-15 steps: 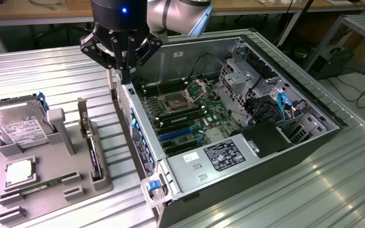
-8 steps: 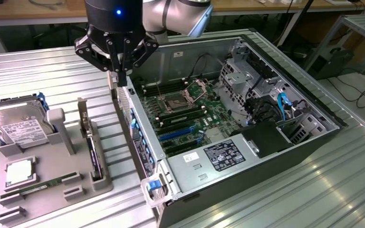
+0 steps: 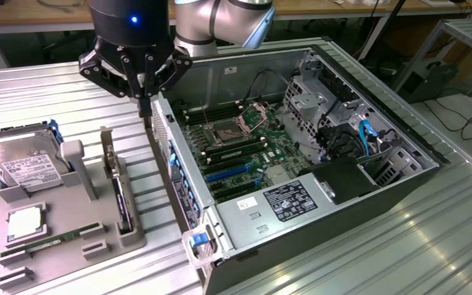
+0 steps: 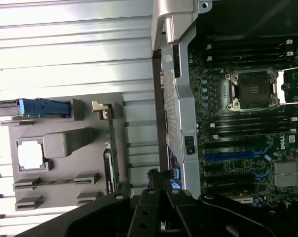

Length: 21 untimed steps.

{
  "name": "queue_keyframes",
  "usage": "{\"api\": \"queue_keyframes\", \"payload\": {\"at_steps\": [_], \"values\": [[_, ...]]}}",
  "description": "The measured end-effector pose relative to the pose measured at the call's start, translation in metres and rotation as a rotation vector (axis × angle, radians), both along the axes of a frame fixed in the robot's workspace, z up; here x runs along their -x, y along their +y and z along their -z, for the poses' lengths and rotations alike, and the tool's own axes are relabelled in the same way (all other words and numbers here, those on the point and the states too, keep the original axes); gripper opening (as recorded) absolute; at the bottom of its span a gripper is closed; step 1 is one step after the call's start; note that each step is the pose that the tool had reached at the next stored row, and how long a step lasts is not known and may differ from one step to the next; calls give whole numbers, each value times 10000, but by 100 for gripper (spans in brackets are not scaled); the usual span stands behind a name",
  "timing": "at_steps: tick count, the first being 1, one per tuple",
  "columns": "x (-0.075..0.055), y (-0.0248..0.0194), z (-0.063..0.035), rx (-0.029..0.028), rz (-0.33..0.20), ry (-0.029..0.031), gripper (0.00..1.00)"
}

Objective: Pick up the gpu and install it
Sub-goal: 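Reach for the gpu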

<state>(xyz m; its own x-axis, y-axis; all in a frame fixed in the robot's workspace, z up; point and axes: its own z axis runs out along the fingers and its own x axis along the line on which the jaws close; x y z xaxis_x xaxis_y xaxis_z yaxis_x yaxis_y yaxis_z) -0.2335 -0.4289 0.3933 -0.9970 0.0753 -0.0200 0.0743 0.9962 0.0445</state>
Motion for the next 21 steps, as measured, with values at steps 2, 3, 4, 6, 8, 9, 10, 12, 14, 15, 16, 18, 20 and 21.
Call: {"api": "queue_keyframes", "payload": {"at_steps": [2, 3, 4, 6, 8, 9, 10, 12, 14, 15, 16, 18, 20, 21], "values": [[30, -10, 0, 0, -2, 0, 11], [50, -16, 0, 0, -3, 0, 11], [70, -22, 0, 0, -4, -1, 11], [105, -33, 0, 0, -4, 0, 11], [138, -44, 0, 0, -7, 0, 11], [151, -47, 0, 0, -8, 0, 11], [163, -51, 0, 0, -9, 0, 11], [191, -60, 0, 0, -11, 0, 11], [233, -74, 0, 0, -14, 0, 11], [246, -78, 0, 0, -15, -1, 11], [259, -83, 0, 0, -16, 0, 11], [280, -91, 0, 0, -19, 0, 11], [301, -98, 0, 0, -20, 0, 11], [312, -101, 0, 1, -20, 0, 11]]}}
